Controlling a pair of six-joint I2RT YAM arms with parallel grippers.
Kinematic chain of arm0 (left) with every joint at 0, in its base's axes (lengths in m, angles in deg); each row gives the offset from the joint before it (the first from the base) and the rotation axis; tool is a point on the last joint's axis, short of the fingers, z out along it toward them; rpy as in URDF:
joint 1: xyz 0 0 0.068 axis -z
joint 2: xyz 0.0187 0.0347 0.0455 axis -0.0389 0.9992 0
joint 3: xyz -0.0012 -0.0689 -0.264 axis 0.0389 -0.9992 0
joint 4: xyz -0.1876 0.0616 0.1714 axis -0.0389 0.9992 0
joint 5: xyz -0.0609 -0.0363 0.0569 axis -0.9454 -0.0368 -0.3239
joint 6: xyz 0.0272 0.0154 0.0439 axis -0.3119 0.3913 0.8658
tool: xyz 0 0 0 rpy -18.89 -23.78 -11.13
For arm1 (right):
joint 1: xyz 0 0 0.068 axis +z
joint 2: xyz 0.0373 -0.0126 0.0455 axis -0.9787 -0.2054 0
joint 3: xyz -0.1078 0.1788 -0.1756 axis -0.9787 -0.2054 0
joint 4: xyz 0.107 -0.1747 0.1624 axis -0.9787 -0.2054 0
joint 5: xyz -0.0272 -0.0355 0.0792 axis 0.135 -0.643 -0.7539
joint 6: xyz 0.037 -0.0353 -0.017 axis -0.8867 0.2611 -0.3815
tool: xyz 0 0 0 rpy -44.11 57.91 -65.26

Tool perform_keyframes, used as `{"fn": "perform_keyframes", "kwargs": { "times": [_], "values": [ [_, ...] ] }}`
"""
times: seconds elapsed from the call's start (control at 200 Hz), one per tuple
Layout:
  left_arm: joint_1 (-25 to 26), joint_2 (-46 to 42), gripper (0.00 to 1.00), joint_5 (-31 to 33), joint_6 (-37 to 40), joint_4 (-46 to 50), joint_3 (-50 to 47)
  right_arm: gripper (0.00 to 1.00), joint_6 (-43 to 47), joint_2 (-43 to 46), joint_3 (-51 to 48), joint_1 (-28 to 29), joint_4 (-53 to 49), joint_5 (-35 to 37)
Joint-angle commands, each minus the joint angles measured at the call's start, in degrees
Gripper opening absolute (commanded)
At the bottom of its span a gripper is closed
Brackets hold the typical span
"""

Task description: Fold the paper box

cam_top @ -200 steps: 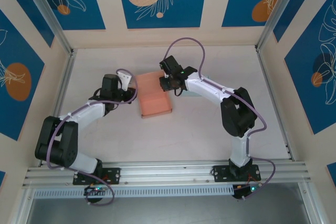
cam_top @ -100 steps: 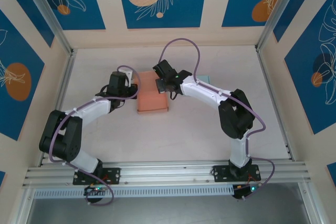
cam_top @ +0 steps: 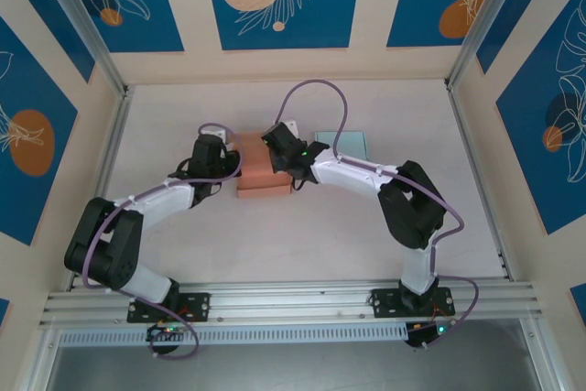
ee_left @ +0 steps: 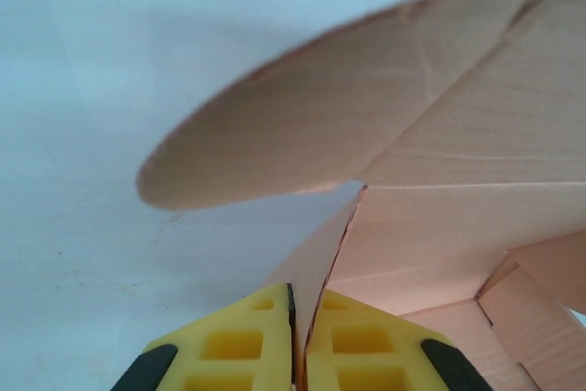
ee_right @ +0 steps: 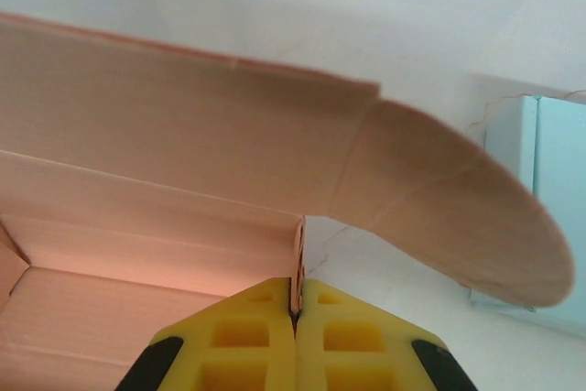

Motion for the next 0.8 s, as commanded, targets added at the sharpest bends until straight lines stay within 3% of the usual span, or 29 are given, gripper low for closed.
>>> {"fn": "perform_keyframes", "kwargs": {
  "times": [0.0,0.38,0.795],
  "values": [
    [2.62,-2.26,0.09,-3.12,-2.62,-5.21,0.16,0.0,-1.26,0.95,-0.94,2.77,4.2,-0.3],
    [5.81,-4.34,0.08,-1.74,-7.92,-10.36,-3.68,0.0,-0.48,3.58,-7.67,4.77,11.9,3.6],
    [12.48,-3.85,0.08,4.92,-9.35,-15.26,-5.46,0.0,-0.71,4.03,-11.97,7.84,17.39,8.02]
  ]
}}
